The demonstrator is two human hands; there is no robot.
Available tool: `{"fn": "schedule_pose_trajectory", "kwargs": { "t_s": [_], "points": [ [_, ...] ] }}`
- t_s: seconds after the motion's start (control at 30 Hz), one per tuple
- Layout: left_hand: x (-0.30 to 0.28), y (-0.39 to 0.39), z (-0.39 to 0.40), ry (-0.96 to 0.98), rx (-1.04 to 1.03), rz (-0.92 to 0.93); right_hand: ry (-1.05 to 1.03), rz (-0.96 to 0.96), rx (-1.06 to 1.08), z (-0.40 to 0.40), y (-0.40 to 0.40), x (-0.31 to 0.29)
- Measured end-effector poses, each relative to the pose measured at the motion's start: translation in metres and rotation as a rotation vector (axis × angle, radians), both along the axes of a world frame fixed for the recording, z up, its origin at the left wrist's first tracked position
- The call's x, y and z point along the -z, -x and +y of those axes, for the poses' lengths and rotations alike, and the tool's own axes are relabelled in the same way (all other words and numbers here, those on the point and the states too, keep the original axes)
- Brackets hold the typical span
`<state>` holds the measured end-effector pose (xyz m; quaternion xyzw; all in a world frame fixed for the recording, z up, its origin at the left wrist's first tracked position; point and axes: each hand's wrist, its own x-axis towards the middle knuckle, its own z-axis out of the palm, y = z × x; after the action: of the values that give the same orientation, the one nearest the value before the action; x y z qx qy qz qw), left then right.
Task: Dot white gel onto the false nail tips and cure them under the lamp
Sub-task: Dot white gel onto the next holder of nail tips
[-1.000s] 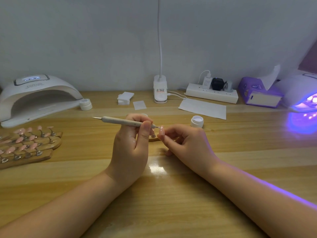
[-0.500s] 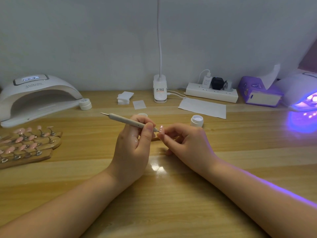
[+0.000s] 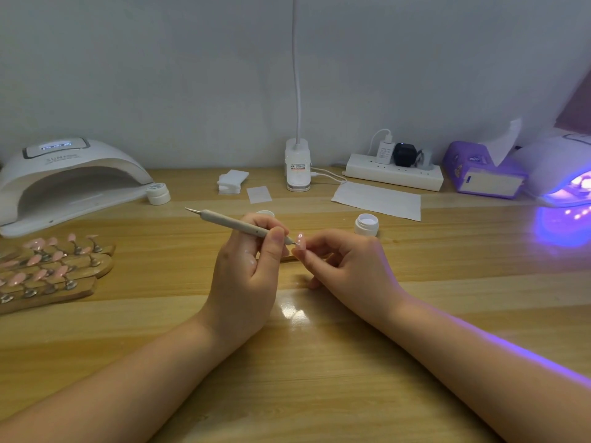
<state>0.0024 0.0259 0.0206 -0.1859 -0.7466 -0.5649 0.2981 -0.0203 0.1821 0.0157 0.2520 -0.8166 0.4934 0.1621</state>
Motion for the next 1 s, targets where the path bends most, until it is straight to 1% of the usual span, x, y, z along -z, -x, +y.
{"fn": "schedule_pose_trajectory", "kwargs": {
  "t_s": [0.13, 0.63, 0.83, 1.0],
  "points": [
    [0.0006, 0.0008, -0.0010, -0.024, -0.034, 0.036, -0.008, 0.005, -0.007, -0.0002, 0.0001, -0.0009],
    [0.0025, 0.0037, -0.0016, 0.018, -0.027, 0.002, 0.000, -0.003, -0.008, -0.0002, -0.0006, -0.0003],
    [0.0021, 0.0031, -0.0020, 0.005, -0.041, 0.035, -0.008, 0.002, -0.012, -0.0001, -0.0002, -0.0011],
    [0.0029, 0.0035, -0.0018, 0.026, -0.024, 0.006, -0.005, 0.006, -0.012, 0.0005, 0.0006, 0.0007]
  ]
}}
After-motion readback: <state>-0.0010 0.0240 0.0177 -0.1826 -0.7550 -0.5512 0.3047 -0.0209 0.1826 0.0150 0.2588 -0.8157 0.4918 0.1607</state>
